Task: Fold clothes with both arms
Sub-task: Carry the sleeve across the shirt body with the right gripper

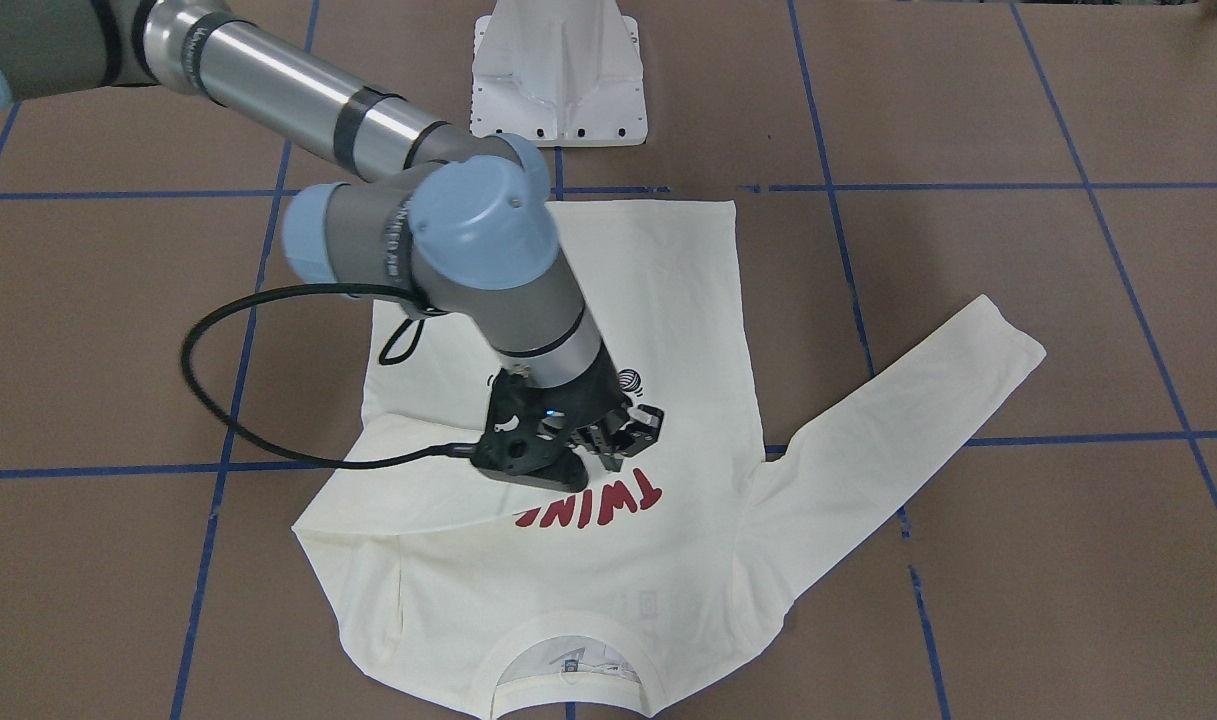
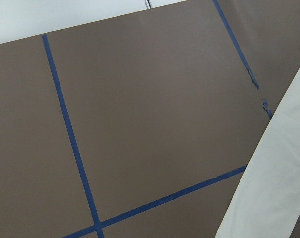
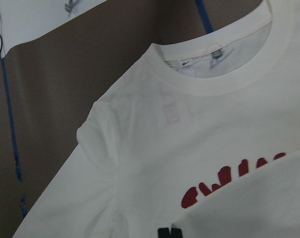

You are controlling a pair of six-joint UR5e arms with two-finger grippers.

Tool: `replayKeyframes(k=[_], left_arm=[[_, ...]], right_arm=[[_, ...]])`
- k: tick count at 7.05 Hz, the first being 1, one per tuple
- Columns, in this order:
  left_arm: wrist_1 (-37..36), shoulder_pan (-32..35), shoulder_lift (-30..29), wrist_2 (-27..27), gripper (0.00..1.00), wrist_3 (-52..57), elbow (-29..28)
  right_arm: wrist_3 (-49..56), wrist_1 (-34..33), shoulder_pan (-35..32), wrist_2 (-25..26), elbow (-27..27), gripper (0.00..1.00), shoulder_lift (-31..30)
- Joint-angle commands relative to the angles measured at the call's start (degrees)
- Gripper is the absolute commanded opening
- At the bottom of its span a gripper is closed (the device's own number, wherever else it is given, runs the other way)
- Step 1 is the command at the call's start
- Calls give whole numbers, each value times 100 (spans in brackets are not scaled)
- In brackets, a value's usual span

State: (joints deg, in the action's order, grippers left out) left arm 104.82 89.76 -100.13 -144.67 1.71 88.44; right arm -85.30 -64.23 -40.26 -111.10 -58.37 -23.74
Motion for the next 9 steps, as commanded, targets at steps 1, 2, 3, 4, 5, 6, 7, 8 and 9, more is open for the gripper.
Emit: replayKeyframes(k=[1, 2, 3, 4, 5, 6, 7, 8, 9], left_arm=[[144, -168, 29, 0, 100, -65, -11], [153, -204, 29, 0, 100, -65, -19], [153, -274, 29, 0, 100, -100, 24], [266, -449, 29, 9, 100, -152, 16], [528, -703, 29, 17, 100, -597, -10], [844, -1036, 29, 52, 100, -1402, -19], [986, -1683, 12, 331, 100, -2210, -124], [1040, -2151, 3, 882, 100, -2897, -142], [1041, -2312, 72, 931, 100, -3322, -134]], right_arm=[[-31, 420, 701, 841, 695, 0, 685], [-83, 490, 999, 1332, 922, 9, 704], [-83, 969, 1255, 1632, 1394, 68, 826], [-110, 1026, 1344, 1757, 1434, 99, 836], [-406, 1027, 1354, 1758, 1364, 100, 871], [-670, 1018, 1354, 1767, 1120, 100, 862], [-994, 1009, 1276, 1767, 935, 100, 819], [-1032, 1009, 996, 1715, 707, 100, 636], [-1015, 1001, 706, 1566, 0, 100, -62]])
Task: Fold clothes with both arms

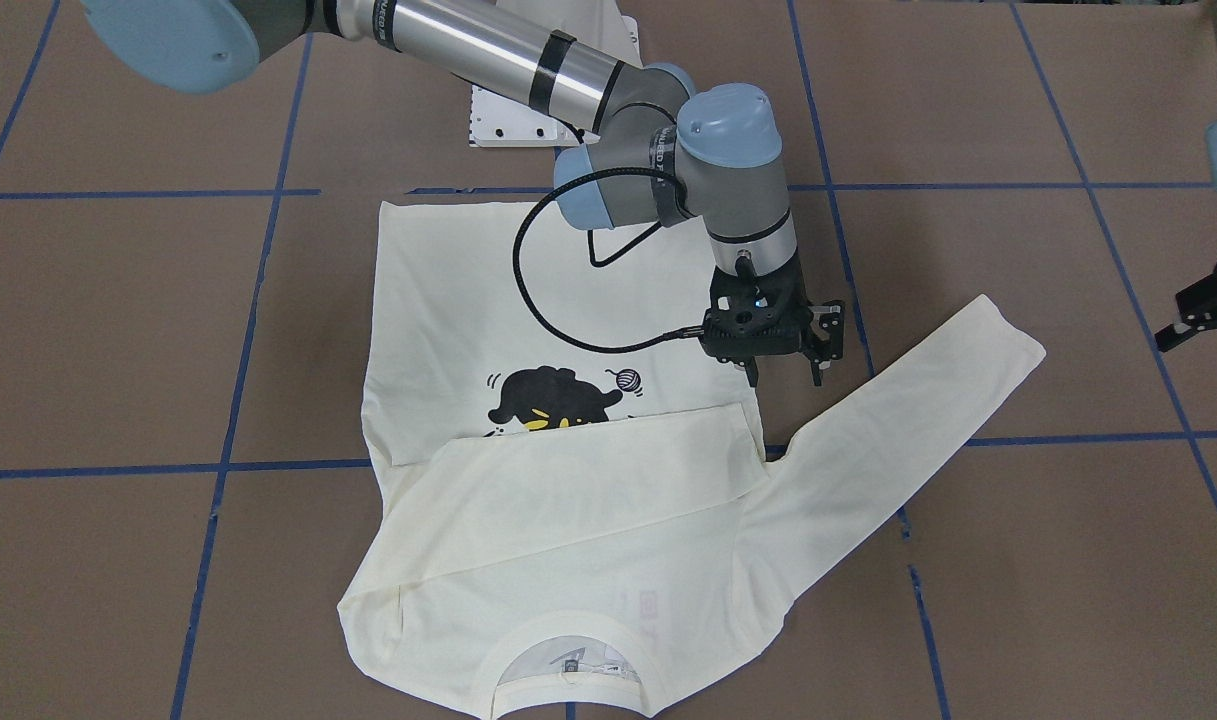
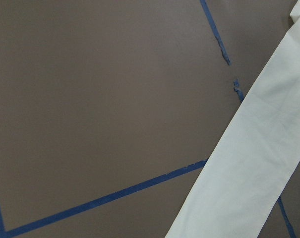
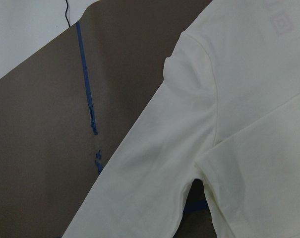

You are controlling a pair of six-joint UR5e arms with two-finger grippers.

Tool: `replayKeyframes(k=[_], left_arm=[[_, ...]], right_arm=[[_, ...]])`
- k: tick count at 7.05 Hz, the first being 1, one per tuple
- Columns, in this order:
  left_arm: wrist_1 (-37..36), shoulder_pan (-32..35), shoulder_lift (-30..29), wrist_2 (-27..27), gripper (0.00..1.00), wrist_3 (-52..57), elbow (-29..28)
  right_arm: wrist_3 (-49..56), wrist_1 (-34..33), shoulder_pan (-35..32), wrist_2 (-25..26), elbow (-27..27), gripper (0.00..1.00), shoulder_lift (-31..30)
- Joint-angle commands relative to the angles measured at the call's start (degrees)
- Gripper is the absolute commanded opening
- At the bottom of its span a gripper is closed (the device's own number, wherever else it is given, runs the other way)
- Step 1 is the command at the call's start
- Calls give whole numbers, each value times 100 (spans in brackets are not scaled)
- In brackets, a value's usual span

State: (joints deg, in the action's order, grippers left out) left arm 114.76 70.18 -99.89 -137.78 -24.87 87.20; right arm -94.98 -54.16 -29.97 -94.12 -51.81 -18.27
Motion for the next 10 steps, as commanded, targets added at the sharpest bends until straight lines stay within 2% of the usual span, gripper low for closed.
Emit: replayKeyframes(k=[1, 2, 3, 5, 6, 7, 8, 9, 10], left_arm=[[211, -365, 440, 243, 98, -746, -18], [909, -374, 836, 251, 97, -764, -262], [1430, -487, 883, 225, 94, -817, -708], [1523, -787, 840, 225, 89, -879, -819], [1514, -961, 831, 216, 85, -905, -783], [1523, -997, 831, 208, 68, -931, -774], [1523, -1015, 822, 208, 43, -932, -757], [1505, -1033, 726, 216, 11, -940, -783], [1514, -1076, 717, 208, 0, -923, -766]], right_arm=[[23, -25, -778, -690, -1046, 100, -1121], [267, -42, -1313, -1470, -1059, 100, -1300], [470, -51, -1536, -1782, -1120, 100, -1449], [656, -51, -1582, -1785, -1269, 100, -1608], [683, -25, -1617, -1768, -1566, 100, -1957], [761, -42, -1592, -1742, -1577, 100, -1987], [762, -34, -1583, -1741, -1673, 100, -2074], [762, -25, -1583, -1750, -1726, 100, -2145], [771, -16, -1583, -1741, -1736, 100, -2180]])
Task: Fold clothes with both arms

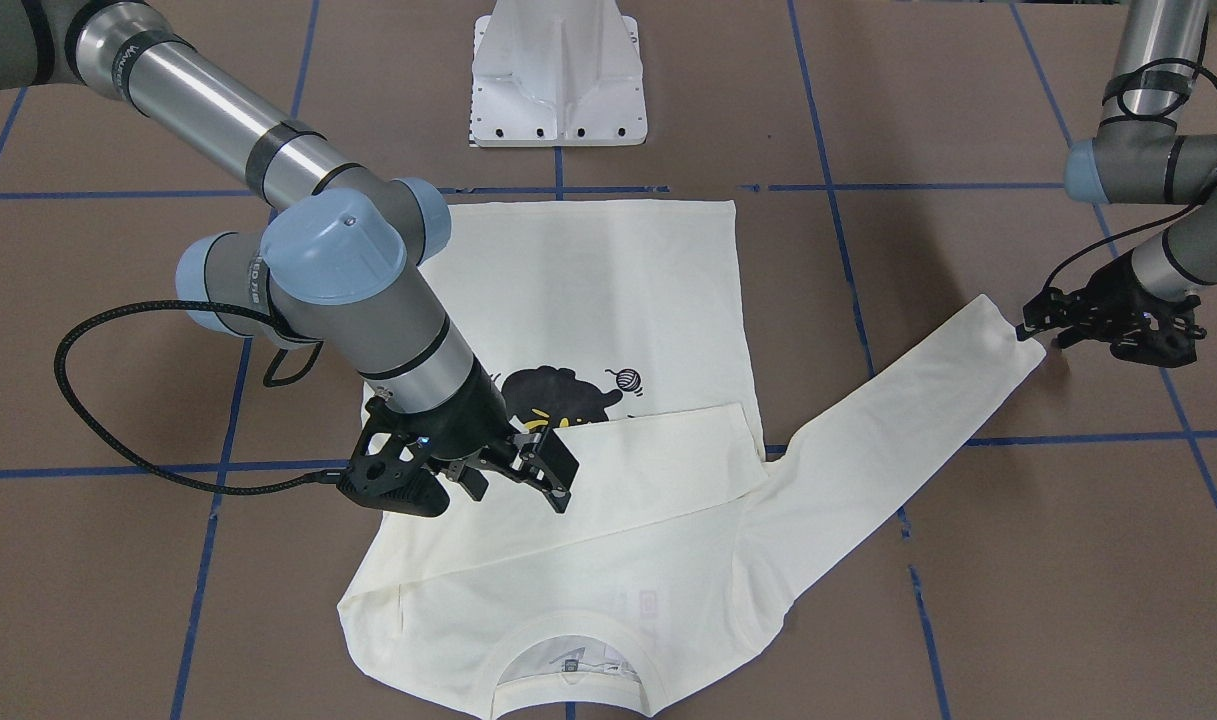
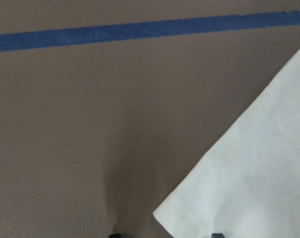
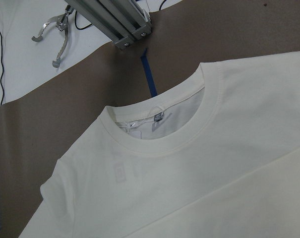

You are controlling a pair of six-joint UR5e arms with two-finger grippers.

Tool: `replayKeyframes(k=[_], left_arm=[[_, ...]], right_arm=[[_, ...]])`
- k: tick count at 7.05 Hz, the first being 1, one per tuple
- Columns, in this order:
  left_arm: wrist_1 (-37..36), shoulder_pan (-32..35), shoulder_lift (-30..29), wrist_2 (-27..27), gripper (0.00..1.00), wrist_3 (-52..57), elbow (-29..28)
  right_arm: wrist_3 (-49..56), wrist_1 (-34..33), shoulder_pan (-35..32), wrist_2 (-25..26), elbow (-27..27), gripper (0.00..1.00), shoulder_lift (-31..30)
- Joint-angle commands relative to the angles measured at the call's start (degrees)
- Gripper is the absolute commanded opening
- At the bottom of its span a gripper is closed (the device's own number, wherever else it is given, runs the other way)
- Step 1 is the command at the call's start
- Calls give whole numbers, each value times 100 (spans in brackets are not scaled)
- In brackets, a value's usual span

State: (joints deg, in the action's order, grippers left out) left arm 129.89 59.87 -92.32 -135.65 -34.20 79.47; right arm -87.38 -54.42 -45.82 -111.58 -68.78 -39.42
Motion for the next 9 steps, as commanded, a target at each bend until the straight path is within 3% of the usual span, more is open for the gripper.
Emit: replayKeyframes(k=[1, 2, 3, 5, 6, 7, 8, 9], left_arm=[[1, -46, -119, -109, 0, -8, 164], [1, -46, -129, -615, 0, -69, 418], [-42, -46, -268, -925, 0, -383, 786], [-43, -46, -1327, -1278, 0, -2187, 982], [-17, -159, -1855, -1288, 0, -2962, 965], [-60, -577, -2539, -1149, 0, -3927, 878], [-69, -982, -3120, -521, 0, -4720, 869], [-87, -1543, -3683, 129, 0, -5337, 764]], right_arm=[[10, 2, -6, -4, -39, 100, -92], [28, 10, -50, -73, -282, 100, -362], [324, -7, -233, -283, -903, 100, -1000], [1210, 1, -847, -1064, -2203, 100, -2667], [1797, -7, -1285, -1502, -2558, 100, -3433], [2282, 10, -1768, -1977, -2892, 100, -4084], [2704, 2, -2173, -2373, -3287, 100, -4674], [2865, 10, -2238, -2429, -3482, 100, -4993]])
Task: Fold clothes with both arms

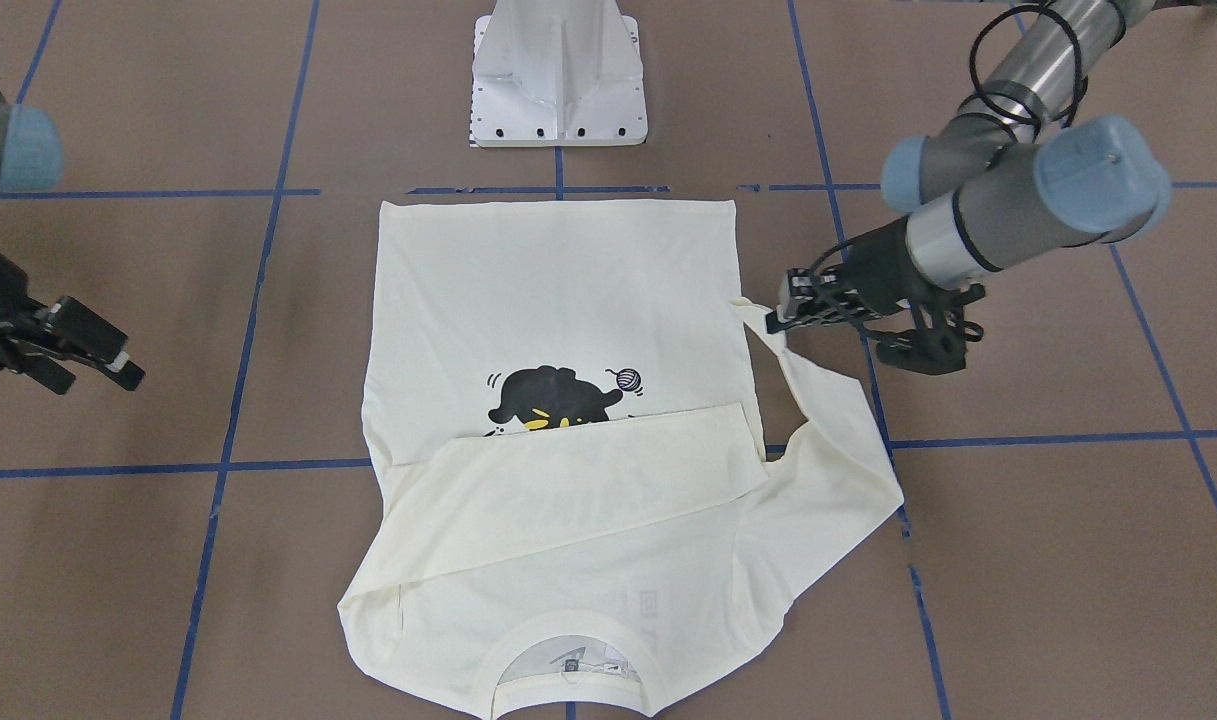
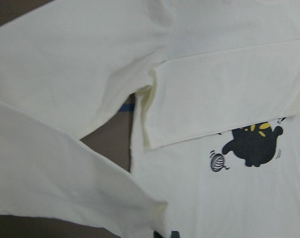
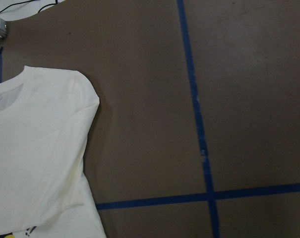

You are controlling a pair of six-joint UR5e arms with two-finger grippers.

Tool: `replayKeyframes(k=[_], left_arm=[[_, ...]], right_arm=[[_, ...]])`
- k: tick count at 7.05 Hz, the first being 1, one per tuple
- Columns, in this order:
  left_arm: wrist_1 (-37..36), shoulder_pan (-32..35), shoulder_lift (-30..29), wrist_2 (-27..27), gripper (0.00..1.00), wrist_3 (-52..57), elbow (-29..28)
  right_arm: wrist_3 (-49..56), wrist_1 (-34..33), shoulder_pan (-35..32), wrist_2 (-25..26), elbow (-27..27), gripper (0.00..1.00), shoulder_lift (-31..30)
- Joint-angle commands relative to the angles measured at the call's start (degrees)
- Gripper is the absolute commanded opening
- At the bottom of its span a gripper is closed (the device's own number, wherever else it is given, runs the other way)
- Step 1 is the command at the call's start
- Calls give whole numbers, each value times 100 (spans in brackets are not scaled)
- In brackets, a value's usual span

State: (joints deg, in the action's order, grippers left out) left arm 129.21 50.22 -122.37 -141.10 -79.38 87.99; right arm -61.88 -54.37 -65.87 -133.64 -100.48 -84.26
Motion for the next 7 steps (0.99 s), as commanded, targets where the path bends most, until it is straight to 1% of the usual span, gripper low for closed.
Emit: replayKeyframes(k=[1, 2, 3, 4, 5, 6, 7], left_arm=[[-10, -1218, -1614, 1846, 0, -1224, -785], [60, -1634, -2667, 2510, 0, -1289, -1941], [104, -1934, -3296, 2952, 0, -1290, -2640], [374, -2215, -3285, 3426, 16, -1281, -2742], [420, -2392, -3058, 3857, 56, -1255, -2761], [412, -2350, -2943, 3844, 64, -1238, -2674], [316, -2306, -2333, 3775, 67, -1237, -1673]], right_arm=[[317, -3, -225, -215, -349, 100, -548], [317, 5, -225, -198, -367, 100, -583], [308, 14, -216, -180, -376, 100, -583], [308, 14, -207, -171, -402, 100, -566], [291, 6, -181, -163, -402, 100, -566], [273, 5, -172, -154, -402, 100, -566], [56, 23, 280, -32, -541, 100, -539]])
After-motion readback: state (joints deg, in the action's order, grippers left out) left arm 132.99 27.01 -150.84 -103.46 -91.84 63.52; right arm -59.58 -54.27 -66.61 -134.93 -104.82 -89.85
